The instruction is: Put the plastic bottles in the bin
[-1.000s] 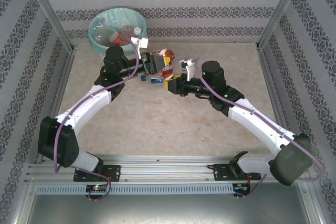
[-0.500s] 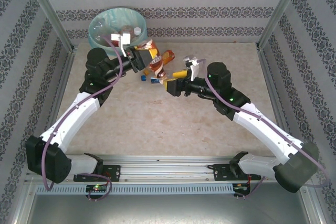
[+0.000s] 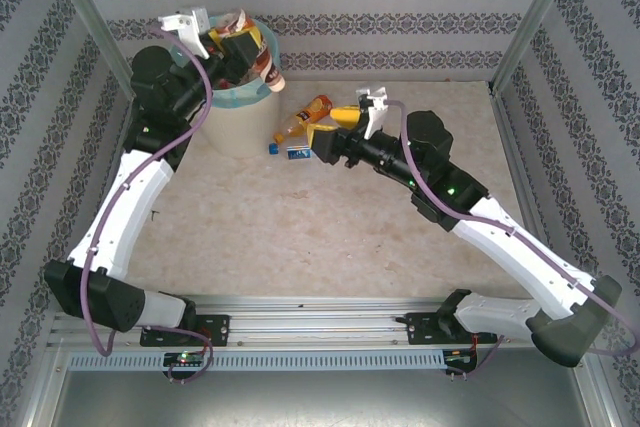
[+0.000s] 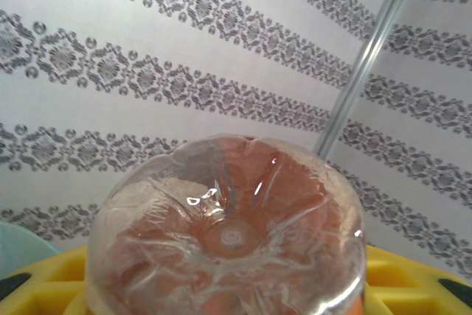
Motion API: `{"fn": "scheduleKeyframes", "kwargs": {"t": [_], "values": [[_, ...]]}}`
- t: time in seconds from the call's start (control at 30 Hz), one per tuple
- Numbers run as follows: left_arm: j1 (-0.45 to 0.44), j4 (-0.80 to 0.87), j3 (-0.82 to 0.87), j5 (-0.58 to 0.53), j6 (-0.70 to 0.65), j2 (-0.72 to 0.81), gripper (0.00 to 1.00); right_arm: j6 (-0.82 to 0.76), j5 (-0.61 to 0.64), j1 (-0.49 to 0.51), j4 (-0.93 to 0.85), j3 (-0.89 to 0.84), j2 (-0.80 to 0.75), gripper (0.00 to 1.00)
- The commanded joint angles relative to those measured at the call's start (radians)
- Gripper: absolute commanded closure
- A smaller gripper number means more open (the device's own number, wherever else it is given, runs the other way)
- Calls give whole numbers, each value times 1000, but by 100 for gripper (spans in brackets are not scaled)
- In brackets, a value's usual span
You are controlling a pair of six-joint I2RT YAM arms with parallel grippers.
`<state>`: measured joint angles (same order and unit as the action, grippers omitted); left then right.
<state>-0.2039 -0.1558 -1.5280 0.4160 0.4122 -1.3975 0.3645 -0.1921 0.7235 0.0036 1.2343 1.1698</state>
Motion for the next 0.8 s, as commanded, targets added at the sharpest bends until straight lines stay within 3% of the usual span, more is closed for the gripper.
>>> {"fn": "scheduleKeyframes", "kwargs": {"t": [0.0, 0.17, 0.33, 0.6, 0.77], "values": [[29, 47, -62, -49, -96, -50, 56, 22, 121, 12, 5, 91, 60, 25], [61, 100, -168, -140, -212, -152, 57, 54, 149, 23, -2, 184, 139, 26], [130, 91, -288, -190, -235, -272, 57, 39, 155, 50, -23, 230, 179, 27], [215, -26, -404, -159, -190, -479, 58, 49, 167, 78, -53, 238, 187, 28], [217, -70, -446, -114, -266, -589, 57, 56, 178, 86, -82, 233, 187, 30]]}}
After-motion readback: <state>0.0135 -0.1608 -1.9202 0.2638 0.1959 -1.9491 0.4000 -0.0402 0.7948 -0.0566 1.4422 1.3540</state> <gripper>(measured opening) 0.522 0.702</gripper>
